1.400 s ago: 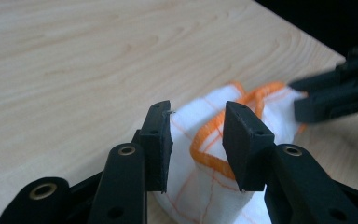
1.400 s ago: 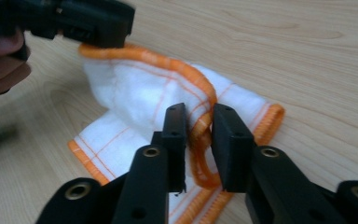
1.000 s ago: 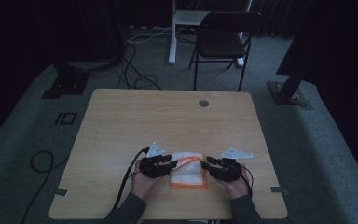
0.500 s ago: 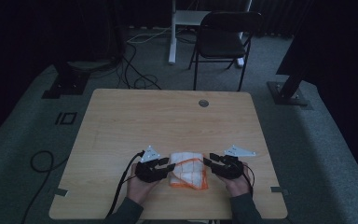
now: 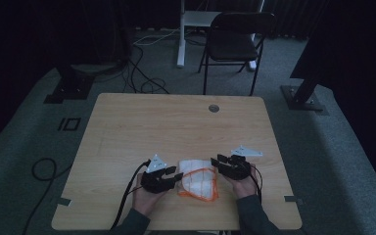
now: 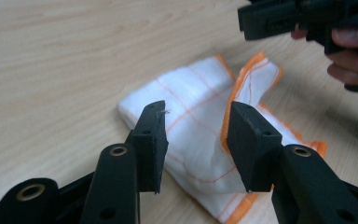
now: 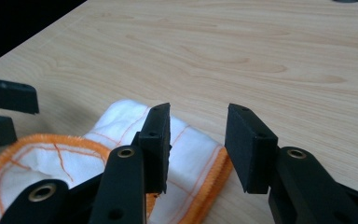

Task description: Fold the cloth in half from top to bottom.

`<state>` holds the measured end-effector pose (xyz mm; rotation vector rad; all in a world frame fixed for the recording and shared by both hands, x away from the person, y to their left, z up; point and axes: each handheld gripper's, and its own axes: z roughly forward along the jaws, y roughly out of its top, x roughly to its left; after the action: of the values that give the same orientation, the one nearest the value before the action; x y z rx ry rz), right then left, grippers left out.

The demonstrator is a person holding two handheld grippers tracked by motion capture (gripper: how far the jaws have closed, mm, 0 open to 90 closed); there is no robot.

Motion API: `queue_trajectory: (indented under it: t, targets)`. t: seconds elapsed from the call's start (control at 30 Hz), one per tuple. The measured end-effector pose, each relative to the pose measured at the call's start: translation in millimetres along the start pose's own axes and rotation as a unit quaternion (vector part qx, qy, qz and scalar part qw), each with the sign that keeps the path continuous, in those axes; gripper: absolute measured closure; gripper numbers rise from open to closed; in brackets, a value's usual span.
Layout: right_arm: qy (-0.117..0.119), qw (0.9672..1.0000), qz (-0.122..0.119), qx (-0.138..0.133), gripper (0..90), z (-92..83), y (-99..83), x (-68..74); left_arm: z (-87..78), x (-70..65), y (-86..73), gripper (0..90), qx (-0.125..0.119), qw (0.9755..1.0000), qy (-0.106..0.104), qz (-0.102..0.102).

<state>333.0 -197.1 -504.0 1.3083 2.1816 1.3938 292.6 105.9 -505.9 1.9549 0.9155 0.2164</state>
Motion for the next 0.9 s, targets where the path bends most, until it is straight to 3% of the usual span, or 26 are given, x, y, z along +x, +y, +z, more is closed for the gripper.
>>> queue_trajectory:
  t: [0.2, 0.33, 0.5, 0.67, 0.9]
  targets:
    - [0.016, 0.9995, -0.015, 0.020, 58.5, 0.0, -5.9, 6.3, -1.3, 1.1, -14.8, 57.3, 0.011, 0.9999, 0.000, -0.006]
    - [0.021, 0.9993, -0.017, 0.024, 57.8, -3.8, -11.1, 8.3, -7.5, 5.7, -14.7, 57.3, 0.002, 0.9999, 0.009, -0.012]
    - [0.022, 0.9993, -0.013, 0.028, 57.2, -10.0, -19.0, 7.5, -6.5, 4.4, -16.8, 56.9, 0.010, 0.9999, 0.007, -0.009]
    - [0.016, 0.9994, -0.008, 0.030, 56.9, -15.6, -23.7, 3.8, 2.1, -7.1, -28.9, 56.5, 0.037, 0.9992, 0.001, 0.017]
    - [0.014, 0.9993, -0.006, 0.033, 56.3, -18.1, -27.2, 2.1, 4.5, -7.6, -36.7, 56.7, 0.060, 0.9975, 0.016, 0.035]
